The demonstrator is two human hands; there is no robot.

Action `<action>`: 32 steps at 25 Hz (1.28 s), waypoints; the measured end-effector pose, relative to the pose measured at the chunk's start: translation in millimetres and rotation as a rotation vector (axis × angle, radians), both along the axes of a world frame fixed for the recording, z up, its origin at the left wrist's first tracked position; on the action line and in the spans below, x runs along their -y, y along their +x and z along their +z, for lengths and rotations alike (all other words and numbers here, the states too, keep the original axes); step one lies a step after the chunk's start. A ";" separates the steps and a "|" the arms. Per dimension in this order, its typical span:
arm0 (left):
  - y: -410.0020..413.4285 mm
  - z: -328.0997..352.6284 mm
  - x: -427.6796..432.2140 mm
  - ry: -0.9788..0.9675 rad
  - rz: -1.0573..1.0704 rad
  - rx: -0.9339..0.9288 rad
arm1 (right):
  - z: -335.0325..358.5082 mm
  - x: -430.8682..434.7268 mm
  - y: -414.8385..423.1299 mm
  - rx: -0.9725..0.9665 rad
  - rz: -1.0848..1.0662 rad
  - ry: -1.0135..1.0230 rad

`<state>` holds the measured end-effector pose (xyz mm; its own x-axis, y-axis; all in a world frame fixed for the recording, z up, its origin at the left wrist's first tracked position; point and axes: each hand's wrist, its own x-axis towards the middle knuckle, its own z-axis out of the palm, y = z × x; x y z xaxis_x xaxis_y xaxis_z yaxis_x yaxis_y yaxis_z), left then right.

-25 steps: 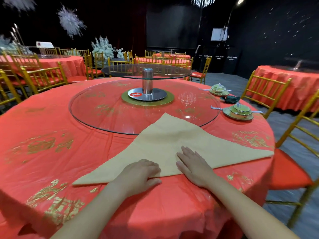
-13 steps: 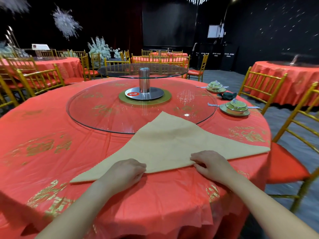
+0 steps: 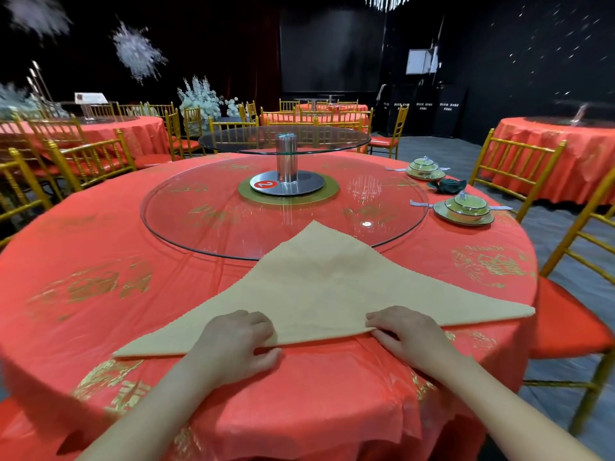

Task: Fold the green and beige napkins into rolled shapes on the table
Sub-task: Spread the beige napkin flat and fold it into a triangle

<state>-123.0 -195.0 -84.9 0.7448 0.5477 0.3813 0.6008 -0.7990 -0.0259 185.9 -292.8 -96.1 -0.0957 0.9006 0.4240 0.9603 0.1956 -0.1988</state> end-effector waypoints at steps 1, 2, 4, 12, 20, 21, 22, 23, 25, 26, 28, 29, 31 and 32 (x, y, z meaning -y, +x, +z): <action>10.3 0.2 2.6 0.005 0.004 -0.007 | -0.3 -0.2 -1.5 -0.012 -0.015 -0.018; 19.8 -0.8 5.0 0.007 -0.004 -0.028 | -0.6 -0.1 -3.2 -0.024 -0.036 -0.043; 30.3 -1.9 4.7 0.001 -0.021 -0.065 | 0.6 1.5 -3.8 -0.040 -0.076 -0.086; 46.9 14.8 27.5 -0.061 0.137 -0.083 | 12.2 1.2 -40.5 -0.079 -0.051 -0.237; 93.5 4.7 28.9 -0.169 0.566 -0.204 | 6.1 -32.4 -87.9 -0.035 -0.209 -0.349; 93.7 -0.3 27.8 -0.194 0.559 -0.209 | 2.9 -31.2 -87.1 -0.001 -0.219 -0.395; 93.1 -4.0 24.6 -0.240 0.545 -0.191 | 1.1 -30.8 -86.6 0.022 -0.221 -0.424; 92.3 -6.1 21.4 -0.310 0.530 -0.163 | 0.3 -30.7 -85.3 0.038 -0.217 -0.438; 90.2 -8.0 16.8 -0.421 0.500 -0.127 | 0.1 -30.8 -80.3 0.045 -0.215 -0.448; 89.9 -9.5 15.9 -0.430 0.491 -0.123 | -0.5 -30.4 -74.8 0.044 -0.223 -0.452; 89.1 -10.5 16.8 -0.426 0.487 -0.112 | -1.3 -28.0 -57.6 0.042 -0.258 -0.467; 89.1 -11.0 17.6 -0.426 0.486 -0.104 | -1.4 -25.2 -46.1 0.043 -0.282 -0.478; 88.7 -12.7 17.4 -0.422 0.487 -0.091 | -0.5 -19.2 -19.3 0.046 -0.337 -0.495; 88.3 -13.9 16.5 -0.421 0.489 -0.088 | 0.1 -16.2 -5.7 0.046 -0.362 -0.498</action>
<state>-34.7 -211.4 -98.8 0.3902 0.9207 0.0087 0.9077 -0.3863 0.1638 180.2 -276.5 -96.0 0.2445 0.9682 -0.0526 0.9583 -0.2495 -0.1393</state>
